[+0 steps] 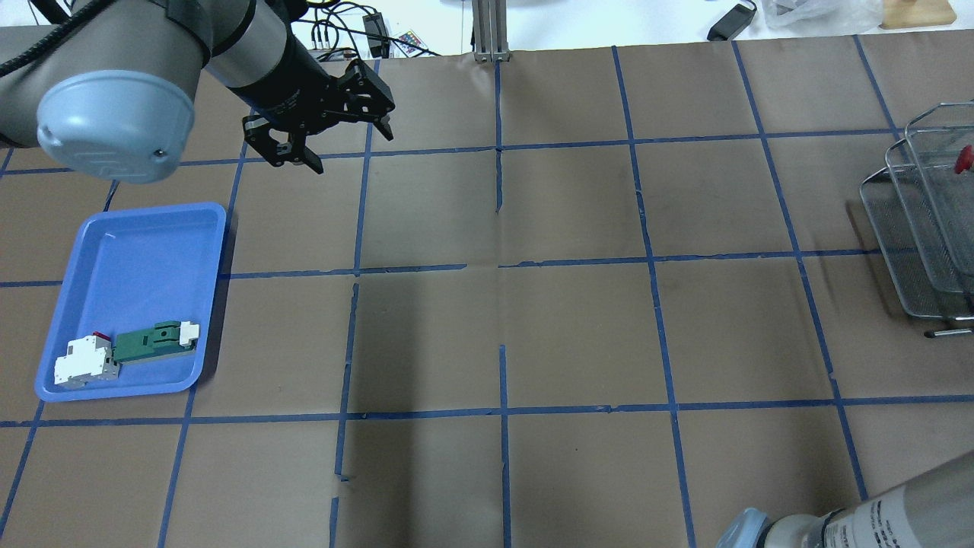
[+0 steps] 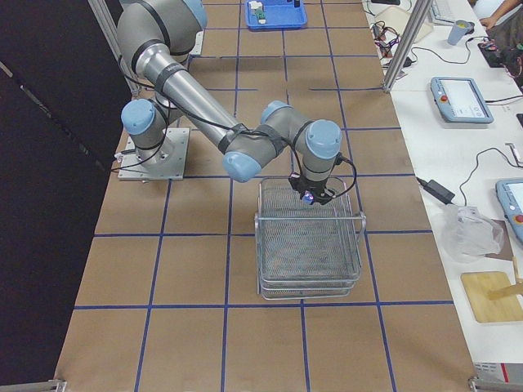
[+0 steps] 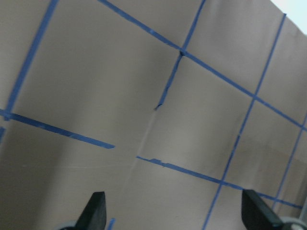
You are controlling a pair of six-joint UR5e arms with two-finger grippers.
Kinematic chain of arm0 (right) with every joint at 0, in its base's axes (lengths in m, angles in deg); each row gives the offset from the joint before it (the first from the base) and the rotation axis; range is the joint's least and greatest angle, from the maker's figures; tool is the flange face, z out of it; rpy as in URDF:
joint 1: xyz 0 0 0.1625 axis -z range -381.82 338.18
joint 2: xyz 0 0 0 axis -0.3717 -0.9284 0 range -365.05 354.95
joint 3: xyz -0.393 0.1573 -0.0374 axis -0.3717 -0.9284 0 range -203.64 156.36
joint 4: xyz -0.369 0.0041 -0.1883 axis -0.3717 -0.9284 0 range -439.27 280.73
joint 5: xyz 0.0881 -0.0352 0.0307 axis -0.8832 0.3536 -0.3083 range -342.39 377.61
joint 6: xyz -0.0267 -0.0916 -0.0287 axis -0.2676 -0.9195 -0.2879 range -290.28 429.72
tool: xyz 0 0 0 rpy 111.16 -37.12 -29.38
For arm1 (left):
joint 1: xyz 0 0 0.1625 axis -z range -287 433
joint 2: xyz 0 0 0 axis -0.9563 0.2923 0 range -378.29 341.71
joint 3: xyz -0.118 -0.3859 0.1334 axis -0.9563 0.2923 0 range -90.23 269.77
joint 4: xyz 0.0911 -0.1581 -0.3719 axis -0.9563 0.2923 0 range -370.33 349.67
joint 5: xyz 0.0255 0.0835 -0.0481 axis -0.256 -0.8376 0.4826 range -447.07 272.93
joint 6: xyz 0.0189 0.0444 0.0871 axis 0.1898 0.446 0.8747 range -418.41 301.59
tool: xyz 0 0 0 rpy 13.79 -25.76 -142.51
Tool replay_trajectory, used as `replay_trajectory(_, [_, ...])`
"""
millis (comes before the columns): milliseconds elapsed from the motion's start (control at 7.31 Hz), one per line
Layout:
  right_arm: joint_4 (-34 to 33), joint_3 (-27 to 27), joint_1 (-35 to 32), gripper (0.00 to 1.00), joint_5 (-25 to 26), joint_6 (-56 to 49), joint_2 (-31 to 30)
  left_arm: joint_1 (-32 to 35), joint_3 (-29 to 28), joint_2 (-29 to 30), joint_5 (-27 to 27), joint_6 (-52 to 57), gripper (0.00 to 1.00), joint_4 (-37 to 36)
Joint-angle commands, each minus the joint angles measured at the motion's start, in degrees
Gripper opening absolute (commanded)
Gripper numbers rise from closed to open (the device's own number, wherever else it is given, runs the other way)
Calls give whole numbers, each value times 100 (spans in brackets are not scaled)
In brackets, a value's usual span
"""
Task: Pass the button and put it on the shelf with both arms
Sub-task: 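Lower the button onto the wire shelf and open the right gripper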
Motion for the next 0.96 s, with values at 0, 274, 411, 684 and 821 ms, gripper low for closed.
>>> replay_trajectory(0, [369, 3, -26, 100, 27, 287, -159, -107, 4, -166, -540, 1163, 100, 196])
replay_trajectory(274, [474, 125, -332, 100, 1, 1294, -815, -248, 118, -315, -567, 1564, 100, 379])
replay_trajectory(411, [745, 353, -682, 100, 35, 2004, -1159, -301, 127, -412, -785, 1590, 100, 720])
replay_trajectory(684, [782, 740, -1682, 100, 281, 3874, -1766, -494, 127, -518, -980, 1616, 100, 943])
replay_trajectory(821, [922, 742, -2358, 100, 490, 5023, -2004, -503, 136, -544, -989, 1617, 100, 952])
